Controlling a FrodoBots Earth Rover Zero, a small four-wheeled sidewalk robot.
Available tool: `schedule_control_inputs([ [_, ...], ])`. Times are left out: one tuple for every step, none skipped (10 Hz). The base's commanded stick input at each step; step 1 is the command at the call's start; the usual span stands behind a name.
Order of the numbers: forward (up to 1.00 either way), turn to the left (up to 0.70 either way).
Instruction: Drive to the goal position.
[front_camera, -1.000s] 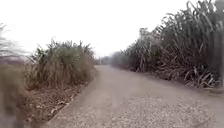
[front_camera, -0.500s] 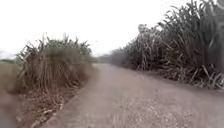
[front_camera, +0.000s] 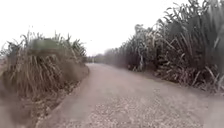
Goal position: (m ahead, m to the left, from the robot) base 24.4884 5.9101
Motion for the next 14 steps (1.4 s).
schedule_control_inputs([
  [0.85,0.00],
  [0.85,0.00],
  [0.85,0.00],
  [0.85,0.00],
  [0.85,0.00],
  [0.85,0.00],
  [0.85,0.00],
  [0.85,0.00],
  [0.85,0.00],
  [0.85,0.00],
  [0.85,0.00],
  [0.85,0.00],
  [0.85,0.00],
  [0.85,0.00],
])
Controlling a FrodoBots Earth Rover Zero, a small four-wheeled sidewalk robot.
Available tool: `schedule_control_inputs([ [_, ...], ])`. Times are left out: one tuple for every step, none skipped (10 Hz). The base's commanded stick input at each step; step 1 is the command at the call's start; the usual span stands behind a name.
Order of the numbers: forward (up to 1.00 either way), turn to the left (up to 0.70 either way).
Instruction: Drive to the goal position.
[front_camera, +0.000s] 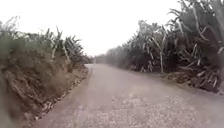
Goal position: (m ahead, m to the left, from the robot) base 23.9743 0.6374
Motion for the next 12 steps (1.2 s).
schedule_control_inputs([
  [0.85,0.00],
  [0.85,0.00],
  [0.85,0.14],
  [0.85,0.30],
  [0.85,0.24],
  [0.85,0.10],
  [0.85,0.00],
  [0.85,0.00],
  [0.85,0.00],
  [0.85,0.00],
  [0.85,0.00],
  [0.85,0.00],
])
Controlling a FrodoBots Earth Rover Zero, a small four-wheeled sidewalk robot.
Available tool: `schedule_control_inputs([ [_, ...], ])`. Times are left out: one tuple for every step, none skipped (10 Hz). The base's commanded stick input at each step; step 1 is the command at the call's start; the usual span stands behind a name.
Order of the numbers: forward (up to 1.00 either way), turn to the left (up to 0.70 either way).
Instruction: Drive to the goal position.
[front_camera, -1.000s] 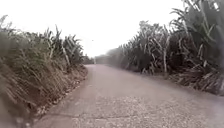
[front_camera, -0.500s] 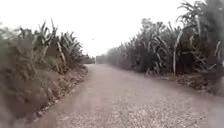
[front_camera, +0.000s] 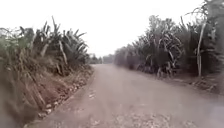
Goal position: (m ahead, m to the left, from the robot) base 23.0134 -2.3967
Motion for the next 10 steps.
schedule_control_inputs([
  [0.85,0.00],
  [0.85,0.00],
  [0.85,0.00],
  [0.85,0.00],
  [0.85,0.00],
  [0.85,0.00],
  [0.85,0.00],
  [0.85,0.00],
  [0.85,0.00],
  [0.85,0.00],
])
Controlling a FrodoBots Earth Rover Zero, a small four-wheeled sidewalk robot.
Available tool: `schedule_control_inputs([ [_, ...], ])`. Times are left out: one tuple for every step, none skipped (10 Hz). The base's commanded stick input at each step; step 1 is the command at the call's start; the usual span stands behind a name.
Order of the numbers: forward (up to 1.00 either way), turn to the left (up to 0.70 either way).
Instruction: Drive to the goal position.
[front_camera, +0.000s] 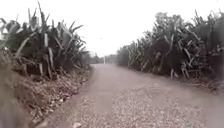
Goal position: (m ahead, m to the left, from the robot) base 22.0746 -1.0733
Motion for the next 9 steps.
schedule_control_inputs([
  [0.85,0.00],
  [0.85,0.00],
  [0.85,0.00],
  [0.85,0.00],
  [0.85,0.00],
  [0.85,0.00],
  [0.85,0.00],
  [0.85,0.00],
  [0.85,0.00],
])
